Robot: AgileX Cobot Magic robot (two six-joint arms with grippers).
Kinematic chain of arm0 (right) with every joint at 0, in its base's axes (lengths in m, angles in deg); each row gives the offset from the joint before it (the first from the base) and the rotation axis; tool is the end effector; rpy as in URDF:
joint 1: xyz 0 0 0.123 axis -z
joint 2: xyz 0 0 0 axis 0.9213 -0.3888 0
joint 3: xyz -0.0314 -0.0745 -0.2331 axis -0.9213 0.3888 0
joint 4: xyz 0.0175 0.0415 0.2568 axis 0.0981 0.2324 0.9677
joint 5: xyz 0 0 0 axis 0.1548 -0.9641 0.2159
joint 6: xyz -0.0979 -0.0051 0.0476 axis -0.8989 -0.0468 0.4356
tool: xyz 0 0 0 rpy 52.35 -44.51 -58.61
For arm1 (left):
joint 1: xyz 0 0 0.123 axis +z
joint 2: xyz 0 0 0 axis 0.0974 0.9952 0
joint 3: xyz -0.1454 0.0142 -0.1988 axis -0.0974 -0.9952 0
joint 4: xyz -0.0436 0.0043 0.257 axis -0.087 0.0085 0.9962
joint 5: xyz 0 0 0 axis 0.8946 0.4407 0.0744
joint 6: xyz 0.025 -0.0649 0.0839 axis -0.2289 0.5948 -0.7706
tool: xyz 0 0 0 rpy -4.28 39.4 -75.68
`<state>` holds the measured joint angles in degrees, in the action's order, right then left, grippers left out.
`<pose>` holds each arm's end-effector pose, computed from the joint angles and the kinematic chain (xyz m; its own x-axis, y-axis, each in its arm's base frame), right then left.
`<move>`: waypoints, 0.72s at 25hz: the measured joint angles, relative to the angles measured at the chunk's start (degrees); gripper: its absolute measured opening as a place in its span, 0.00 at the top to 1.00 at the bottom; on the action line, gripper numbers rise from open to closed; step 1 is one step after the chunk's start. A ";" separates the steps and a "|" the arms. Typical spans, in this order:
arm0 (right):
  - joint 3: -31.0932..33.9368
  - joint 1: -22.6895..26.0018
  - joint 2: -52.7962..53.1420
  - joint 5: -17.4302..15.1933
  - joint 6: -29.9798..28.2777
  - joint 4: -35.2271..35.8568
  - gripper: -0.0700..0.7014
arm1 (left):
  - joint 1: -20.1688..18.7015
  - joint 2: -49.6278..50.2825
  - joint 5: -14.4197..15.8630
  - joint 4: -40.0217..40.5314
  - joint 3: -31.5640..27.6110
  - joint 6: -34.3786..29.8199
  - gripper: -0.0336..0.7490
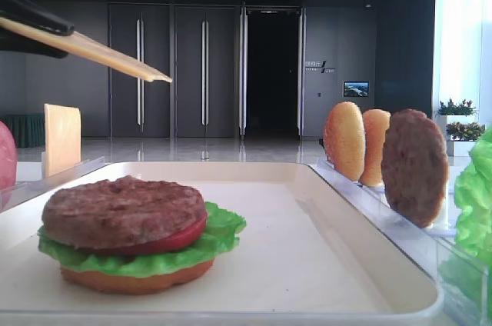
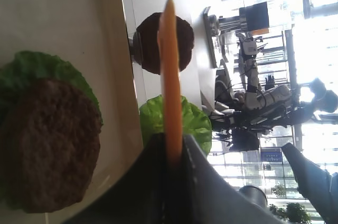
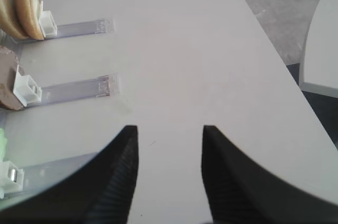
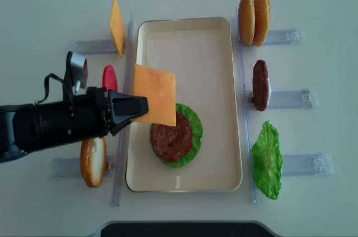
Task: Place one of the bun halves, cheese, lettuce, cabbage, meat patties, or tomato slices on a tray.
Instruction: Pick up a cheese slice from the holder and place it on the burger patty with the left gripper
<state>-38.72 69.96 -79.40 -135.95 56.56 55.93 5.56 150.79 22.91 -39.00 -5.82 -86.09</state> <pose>0.0514 -0.0076 0.2704 -0.4952 0.0698 -0.8660 0.1117 0.9936 0.0162 0.2056 -0.0981 0.1148 -0.9442 -0.2359 -0.2300 0.1318 0.3695 -0.9199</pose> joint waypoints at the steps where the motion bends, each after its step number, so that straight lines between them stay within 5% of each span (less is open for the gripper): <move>1: 0.00 0.00 0.00 0.00 0.00 0.00 0.55 | -0.53 0.15 -0.17 -0.12 0.03 0.07 0.91; 7: 0.00 0.00 0.00 0.00 0.00 0.00 0.55 | -7.03 2.11 -2.73 -0.09 0.93 -0.51 0.91; 18: 0.00 0.00 0.00 0.00 0.00 0.00 0.55 | -7.27 6.90 -3.16 -0.21 1.35 -2.40 0.91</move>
<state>-38.72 69.96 -79.40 -135.95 56.56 55.93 -1.71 157.69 19.75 -39.21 -4.47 -88.48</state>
